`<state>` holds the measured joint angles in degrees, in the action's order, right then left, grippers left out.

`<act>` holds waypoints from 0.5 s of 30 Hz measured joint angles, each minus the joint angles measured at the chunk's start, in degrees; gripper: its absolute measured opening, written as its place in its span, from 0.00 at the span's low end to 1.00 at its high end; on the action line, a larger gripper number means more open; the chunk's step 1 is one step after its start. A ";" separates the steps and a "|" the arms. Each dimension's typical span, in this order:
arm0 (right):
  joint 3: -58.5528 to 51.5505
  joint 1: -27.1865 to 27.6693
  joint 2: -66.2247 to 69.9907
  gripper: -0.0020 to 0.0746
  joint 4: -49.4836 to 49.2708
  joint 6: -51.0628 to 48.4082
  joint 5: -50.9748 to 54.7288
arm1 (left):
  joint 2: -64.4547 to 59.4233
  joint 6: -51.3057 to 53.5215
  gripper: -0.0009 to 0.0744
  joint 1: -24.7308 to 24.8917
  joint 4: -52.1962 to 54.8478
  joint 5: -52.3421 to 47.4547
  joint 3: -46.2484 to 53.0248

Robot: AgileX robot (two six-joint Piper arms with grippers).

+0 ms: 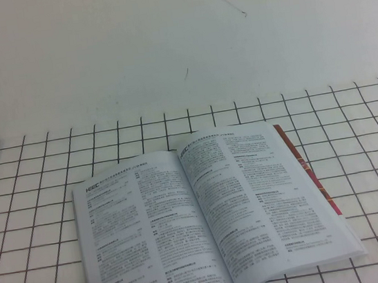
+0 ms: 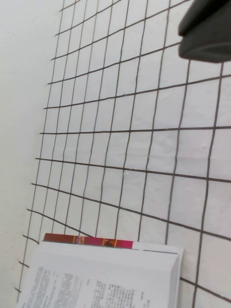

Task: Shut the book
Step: 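Close the open booklet and leave it lying on the table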

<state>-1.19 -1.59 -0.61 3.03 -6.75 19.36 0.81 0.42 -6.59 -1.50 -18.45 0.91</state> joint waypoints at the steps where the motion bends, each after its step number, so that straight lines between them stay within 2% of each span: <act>1: 0.00 0.00 0.00 0.02 0.00 0.00 -0.53 | 0.00 0.00 0.01 0.00 0.00 0.68 0.00; 15: -0.36 0.00 0.00 0.02 0.00 0.00 -15.18 | 0.00 0.00 0.01 0.00 0.00 20.19 0.35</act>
<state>-1.55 -1.59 -0.61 3.03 -6.75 4.17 0.81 0.42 -6.59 -1.50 1.75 1.27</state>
